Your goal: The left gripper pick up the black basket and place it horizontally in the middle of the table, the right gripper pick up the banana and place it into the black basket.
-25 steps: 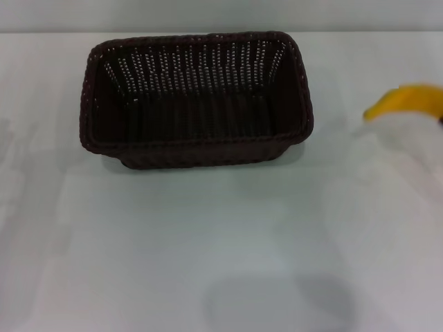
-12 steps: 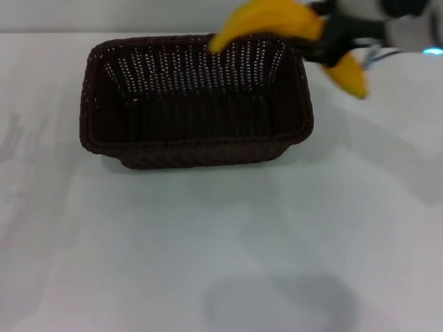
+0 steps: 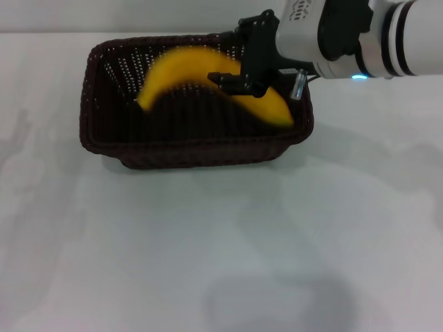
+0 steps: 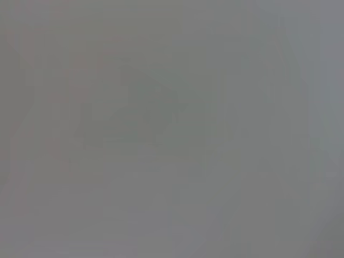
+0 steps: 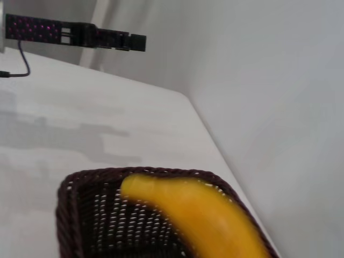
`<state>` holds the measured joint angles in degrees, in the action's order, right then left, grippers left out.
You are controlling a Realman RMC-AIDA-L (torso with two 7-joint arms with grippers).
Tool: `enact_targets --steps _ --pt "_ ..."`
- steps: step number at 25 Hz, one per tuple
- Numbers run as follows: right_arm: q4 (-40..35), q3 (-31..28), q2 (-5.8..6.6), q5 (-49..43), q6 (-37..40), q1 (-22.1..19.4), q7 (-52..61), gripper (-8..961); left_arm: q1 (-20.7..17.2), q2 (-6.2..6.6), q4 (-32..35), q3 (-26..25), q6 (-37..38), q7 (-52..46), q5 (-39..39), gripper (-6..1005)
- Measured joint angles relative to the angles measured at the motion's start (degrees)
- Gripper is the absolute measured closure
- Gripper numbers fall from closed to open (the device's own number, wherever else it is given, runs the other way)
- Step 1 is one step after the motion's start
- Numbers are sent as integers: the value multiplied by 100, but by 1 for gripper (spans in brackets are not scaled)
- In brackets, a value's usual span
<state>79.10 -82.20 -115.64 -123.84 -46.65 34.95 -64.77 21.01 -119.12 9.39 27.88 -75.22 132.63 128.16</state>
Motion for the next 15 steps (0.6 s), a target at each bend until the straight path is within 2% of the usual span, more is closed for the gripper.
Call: enact_targets --steps 3,8,9,11,15 --pt "-143 -29 0 131 162 -51 -66 415 1 2 0 0 3 0 1 111" --pt "-11 -218 21 406 432 -422 -155 190 -11 13 1 -12 8 0 9 111" --pt "55 -291 19 591 531 -562 -266 189 -15 13 1 -15 9 0 11 111" --pt "136 -510 22 1225 772 -917 -716 188 -19 13 1 -15 9 0 11 111" --pt "-214 -1124 33 3754 808 -1559 -2225 188 -46 12 2 -13 9 0 12 111"
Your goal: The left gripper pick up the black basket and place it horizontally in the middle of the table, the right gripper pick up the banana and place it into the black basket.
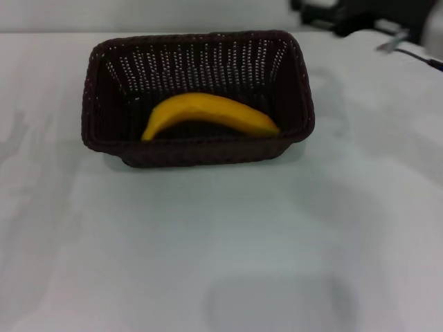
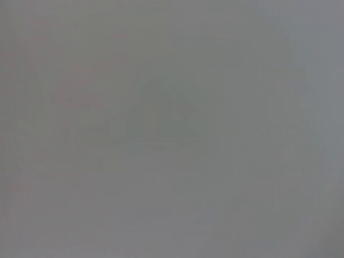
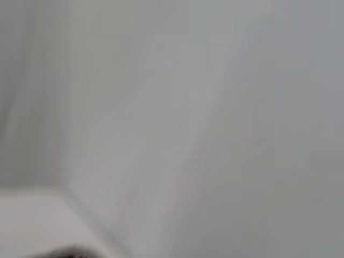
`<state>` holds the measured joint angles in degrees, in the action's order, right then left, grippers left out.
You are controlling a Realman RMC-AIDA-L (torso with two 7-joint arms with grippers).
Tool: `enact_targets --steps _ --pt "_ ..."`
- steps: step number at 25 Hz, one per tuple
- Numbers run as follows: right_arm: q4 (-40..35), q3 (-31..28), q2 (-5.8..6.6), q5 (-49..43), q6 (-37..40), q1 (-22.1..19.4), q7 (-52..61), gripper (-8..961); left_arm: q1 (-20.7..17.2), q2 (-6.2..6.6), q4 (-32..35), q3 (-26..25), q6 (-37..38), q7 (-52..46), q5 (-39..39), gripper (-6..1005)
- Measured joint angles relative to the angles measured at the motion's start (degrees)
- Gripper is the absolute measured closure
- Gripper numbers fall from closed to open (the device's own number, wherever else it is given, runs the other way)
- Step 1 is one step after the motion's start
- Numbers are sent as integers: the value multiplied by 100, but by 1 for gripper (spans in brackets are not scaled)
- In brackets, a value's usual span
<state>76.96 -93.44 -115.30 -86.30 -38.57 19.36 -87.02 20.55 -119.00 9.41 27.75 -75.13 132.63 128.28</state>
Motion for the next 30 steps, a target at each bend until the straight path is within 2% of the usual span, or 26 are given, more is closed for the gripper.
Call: enact_targets --steps 3,5,9,11,14,17,21,30 --pt "-1172 -705 14 2405 -961 -92 -1165 193 -26 -3 0 -12 0 0 3 111" --pt "-2491 -1276 23 3718 -2256 42 -1916 197 0 -13 0 -10 -1 0 3 111" --pt "-4681 -2277 -4 5026 -4346 226 -3229 200 97 -26 -4 7 -11 0 -30 111" --pt "-5084 -2421 -31 5062 -4633 175 -4055 199 86 -27 -6 9 -23 0 -29 111" --pt "-5387 -2436 -62 5124 -4248 106 -5597 199 56 -27 -8 10 -42 3 -23 111" --pt "-5726 -2440 -62 5288 -3245 120 -6347 199 58 -27 -47 18 -61 24 -38 111" --pt "-5899 -2462 -54 5335 -2574 102 -6471 199 32 -27 -90 20 -80 31 -43 111" --pt "-5860 -2472 -44 5460 -2404 47 -6474 199 -130 -35 -109 19 -140 45 -46 111"
